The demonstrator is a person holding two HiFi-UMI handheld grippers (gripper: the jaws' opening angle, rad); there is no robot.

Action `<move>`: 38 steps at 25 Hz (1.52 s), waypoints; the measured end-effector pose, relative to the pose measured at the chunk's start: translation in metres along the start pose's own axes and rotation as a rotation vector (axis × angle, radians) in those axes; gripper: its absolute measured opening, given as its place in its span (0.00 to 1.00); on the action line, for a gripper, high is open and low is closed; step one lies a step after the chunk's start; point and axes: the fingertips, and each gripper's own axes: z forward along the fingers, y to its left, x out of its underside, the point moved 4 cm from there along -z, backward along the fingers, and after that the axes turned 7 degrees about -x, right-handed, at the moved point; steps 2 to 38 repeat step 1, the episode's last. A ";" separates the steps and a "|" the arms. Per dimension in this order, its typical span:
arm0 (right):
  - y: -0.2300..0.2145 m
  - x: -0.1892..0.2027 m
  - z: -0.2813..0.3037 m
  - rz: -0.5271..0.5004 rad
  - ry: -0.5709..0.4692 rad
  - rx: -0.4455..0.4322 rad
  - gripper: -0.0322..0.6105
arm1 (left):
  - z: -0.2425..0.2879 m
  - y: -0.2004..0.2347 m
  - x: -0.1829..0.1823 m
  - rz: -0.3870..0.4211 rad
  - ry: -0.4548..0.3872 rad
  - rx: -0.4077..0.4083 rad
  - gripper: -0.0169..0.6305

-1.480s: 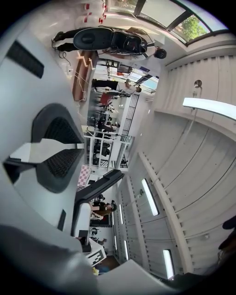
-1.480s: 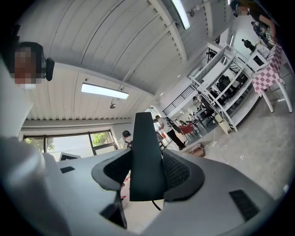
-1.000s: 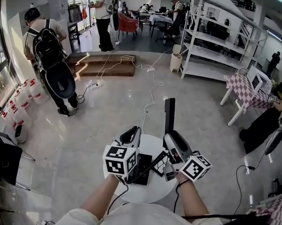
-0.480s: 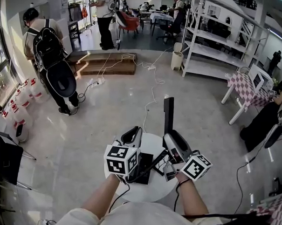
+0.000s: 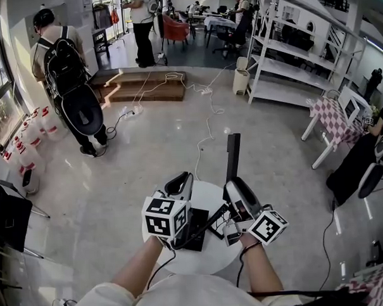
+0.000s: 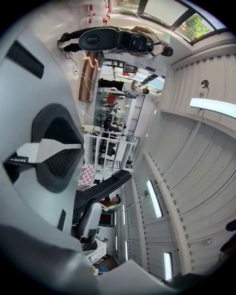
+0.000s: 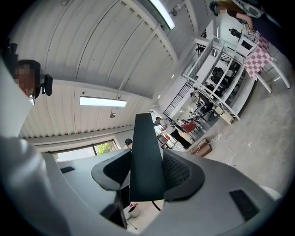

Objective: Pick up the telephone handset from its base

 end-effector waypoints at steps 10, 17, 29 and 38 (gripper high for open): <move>-0.001 -0.001 -0.001 0.002 -0.002 0.001 0.41 | 0.001 -0.001 0.000 0.000 0.001 0.000 0.10; -0.001 -0.001 -0.001 0.002 -0.002 0.001 0.41 | 0.001 -0.001 0.000 0.000 0.001 0.000 0.10; -0.001 -0.001 -0.001 0.002 -0.002 0.001 0.41 | 0.001 -0.001 0.000 0.000 0.001 0.000 0.10; -0.001 -0.001 -0.001 0.002 -0.002 0.001 0.41 | 0.001 -0.001 0.000 0.000 0.001 0.000 0.10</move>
